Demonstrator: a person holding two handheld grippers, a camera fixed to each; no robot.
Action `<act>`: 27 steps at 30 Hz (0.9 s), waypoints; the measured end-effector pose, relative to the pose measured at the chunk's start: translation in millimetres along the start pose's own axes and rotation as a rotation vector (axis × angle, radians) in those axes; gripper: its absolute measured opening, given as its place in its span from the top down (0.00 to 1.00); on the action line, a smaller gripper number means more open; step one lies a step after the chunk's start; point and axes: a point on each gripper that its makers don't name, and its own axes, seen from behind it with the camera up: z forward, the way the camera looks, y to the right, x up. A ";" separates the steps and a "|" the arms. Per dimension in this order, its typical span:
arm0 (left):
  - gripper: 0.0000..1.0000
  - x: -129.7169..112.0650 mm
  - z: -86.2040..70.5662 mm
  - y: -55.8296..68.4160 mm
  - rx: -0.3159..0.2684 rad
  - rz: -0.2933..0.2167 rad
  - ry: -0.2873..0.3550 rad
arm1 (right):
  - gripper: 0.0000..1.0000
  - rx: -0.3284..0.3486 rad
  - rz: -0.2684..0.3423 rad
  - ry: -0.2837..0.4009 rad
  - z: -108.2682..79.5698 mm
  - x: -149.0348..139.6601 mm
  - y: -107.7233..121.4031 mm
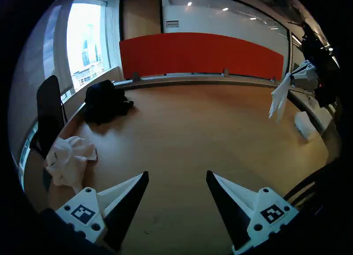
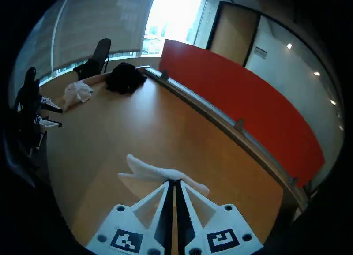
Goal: Fold towel
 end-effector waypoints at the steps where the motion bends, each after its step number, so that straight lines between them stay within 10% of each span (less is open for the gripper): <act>1: 0.03 0.0 0.3 0.4 0.001 0.001 -0.001 | 0.97 -0.002 0.003 -0.002 -1.9 -2.0 3.9; 27: 0.03 3.9 8.7 9.8 0.024 0.032 -0.027 | 0.97 -0.121 0.065 -0.111 -47.8 -81.6 117.4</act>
